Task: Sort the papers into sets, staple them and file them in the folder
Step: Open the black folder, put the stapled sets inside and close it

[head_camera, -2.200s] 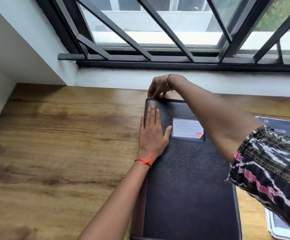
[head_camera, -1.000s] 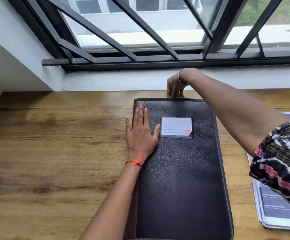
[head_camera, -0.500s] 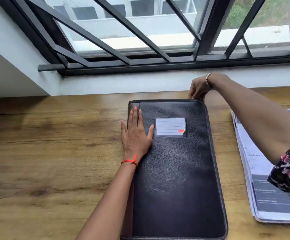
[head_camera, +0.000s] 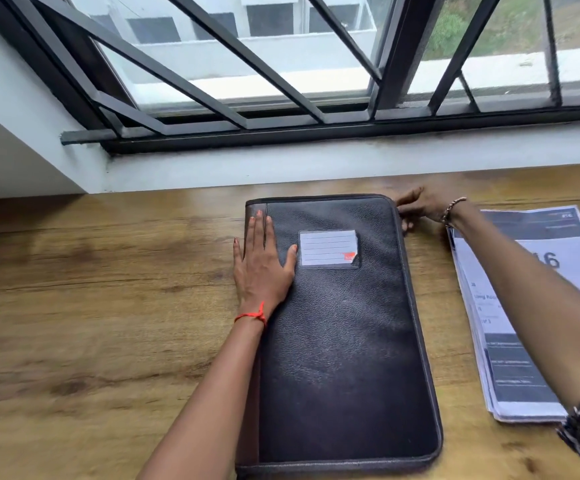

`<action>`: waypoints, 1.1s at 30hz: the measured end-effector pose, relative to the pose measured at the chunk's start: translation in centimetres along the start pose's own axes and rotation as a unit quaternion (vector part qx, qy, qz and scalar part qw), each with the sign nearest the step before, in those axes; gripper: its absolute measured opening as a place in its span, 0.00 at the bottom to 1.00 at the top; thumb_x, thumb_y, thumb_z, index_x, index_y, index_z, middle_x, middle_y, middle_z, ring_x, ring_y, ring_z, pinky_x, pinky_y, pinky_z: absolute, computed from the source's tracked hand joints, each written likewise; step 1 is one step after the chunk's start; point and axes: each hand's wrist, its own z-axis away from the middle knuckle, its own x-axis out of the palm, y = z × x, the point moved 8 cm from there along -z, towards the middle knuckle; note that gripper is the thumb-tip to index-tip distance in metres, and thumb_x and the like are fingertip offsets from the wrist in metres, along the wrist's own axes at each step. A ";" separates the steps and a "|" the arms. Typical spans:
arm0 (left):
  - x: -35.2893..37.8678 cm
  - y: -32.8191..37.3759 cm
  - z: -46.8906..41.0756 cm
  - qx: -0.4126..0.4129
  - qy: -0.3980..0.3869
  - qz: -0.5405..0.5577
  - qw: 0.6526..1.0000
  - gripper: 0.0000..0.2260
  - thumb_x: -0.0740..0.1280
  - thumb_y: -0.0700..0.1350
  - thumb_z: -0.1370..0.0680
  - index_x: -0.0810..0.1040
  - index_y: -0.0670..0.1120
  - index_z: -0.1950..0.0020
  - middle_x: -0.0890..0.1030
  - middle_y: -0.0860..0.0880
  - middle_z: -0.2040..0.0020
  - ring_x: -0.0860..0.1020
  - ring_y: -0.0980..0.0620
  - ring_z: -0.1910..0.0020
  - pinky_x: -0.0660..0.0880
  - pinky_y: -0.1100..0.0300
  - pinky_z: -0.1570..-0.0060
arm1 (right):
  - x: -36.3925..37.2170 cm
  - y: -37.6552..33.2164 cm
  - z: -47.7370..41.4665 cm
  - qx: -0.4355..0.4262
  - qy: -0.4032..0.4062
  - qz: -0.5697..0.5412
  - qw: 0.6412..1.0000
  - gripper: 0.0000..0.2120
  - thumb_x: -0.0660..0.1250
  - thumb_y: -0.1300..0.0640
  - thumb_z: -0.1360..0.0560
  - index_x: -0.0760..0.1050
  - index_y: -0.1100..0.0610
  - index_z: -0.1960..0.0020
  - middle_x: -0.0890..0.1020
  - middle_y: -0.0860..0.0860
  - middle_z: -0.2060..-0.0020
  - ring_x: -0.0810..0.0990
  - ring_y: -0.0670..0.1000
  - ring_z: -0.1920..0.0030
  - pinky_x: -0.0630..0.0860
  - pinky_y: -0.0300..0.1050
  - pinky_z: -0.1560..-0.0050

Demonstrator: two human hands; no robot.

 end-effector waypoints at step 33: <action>-0.4 -0.8 13.6 0.120 -0.043 -0.002 0.992 0.43 0.39 0.68 0.33 0.50 0.46 0.23 0.47 0.49 0.22 0.45 0.53 0.24 0.42 0.52 0.27 | 9.8 11.1 19.7 0.024 0.212 -0.106 0.971 0.07 0.65 0.67 0.26 0.75 0.65 0.48 0.76 0.48 0.81 0.71 0.43 0.84 0.69 0.33 0.81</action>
